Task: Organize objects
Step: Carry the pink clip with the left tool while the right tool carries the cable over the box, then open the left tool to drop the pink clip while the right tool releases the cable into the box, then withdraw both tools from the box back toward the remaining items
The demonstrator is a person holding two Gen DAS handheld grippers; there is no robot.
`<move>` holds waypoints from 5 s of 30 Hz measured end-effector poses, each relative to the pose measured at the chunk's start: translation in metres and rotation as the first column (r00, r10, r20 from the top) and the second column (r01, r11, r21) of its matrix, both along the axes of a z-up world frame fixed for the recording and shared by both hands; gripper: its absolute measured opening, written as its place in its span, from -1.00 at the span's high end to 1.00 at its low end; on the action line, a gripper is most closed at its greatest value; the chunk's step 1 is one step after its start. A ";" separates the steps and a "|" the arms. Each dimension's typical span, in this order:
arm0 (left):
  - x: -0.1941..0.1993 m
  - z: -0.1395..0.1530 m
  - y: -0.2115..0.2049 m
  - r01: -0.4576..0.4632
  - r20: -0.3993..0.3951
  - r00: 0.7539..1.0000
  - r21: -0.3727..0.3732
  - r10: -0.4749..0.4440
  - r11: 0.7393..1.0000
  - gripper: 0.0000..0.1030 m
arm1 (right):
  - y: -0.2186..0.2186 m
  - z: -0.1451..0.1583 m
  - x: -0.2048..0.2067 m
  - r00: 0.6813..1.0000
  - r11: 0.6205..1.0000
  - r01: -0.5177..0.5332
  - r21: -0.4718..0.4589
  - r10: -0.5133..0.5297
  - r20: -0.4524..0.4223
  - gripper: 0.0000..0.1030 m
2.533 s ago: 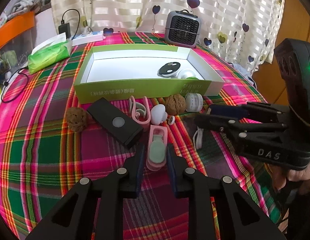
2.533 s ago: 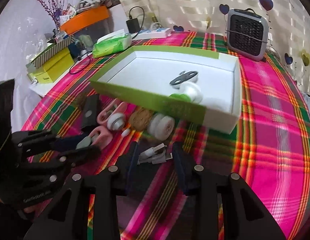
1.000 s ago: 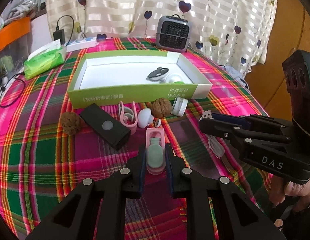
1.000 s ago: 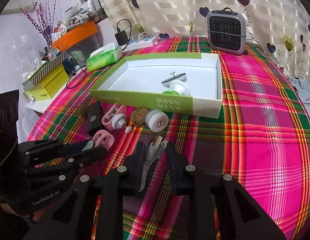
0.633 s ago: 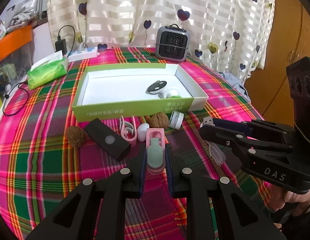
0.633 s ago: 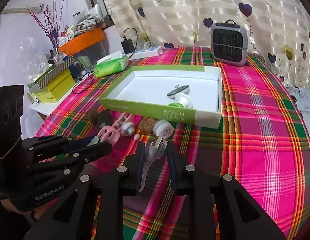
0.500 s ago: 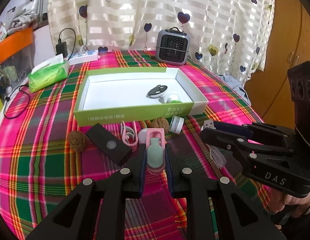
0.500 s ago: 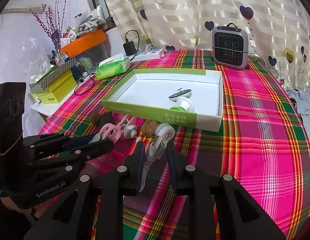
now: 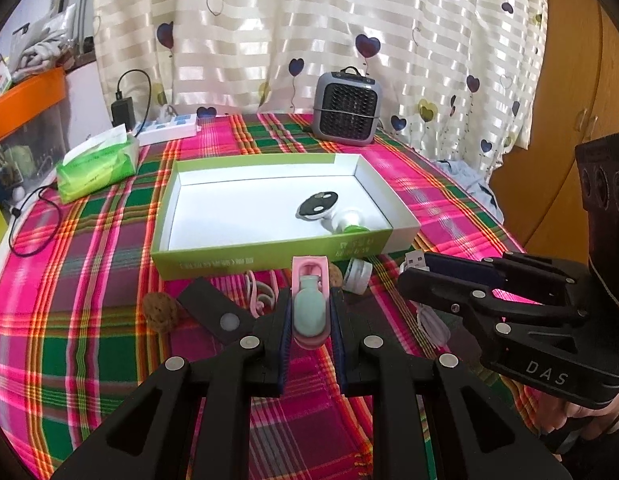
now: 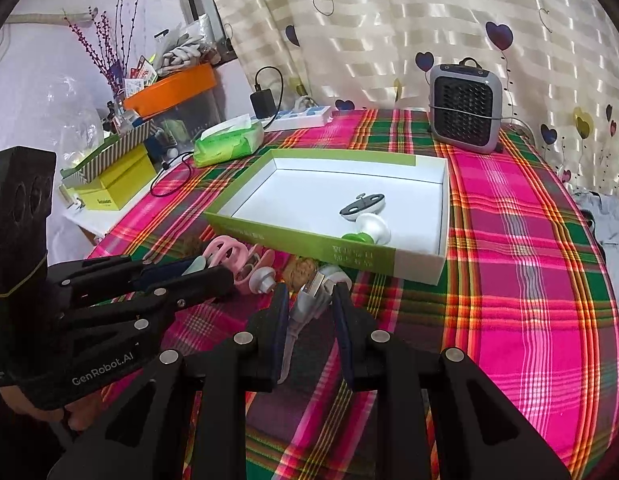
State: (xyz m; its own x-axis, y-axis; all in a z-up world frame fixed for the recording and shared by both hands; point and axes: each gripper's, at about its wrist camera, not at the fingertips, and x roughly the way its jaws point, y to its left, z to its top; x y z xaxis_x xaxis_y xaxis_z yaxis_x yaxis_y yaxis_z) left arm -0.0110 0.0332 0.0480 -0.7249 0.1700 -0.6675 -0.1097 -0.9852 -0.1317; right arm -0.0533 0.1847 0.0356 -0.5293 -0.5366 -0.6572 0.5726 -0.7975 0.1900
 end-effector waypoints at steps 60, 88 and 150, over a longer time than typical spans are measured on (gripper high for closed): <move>-0.099 -0.015 -0.032 -0.043 0.025 0.999 -0.034 0.044 0.998 0.69 | -0.061 -0.016 -0.098 0.998 0.995 -0.065 0.078 0.064 0.008 0.57; -0.101 -0.023 -0.031 -0.040 0.077 0.996 -0.024 0.042 0.999 0.66 | -0.040 -0.007 -0.087 1.000 1.000 0.005 0.027 -0.005 -0.009 0.23; 0.001 -0.007 -0.013 -0.034 0.017 0.999 -0.025 0.035 0.999 0.66 | -0.021 0.000 0.007 0.999 0.999 -0.050 0.014 0.051 -0.010 0.13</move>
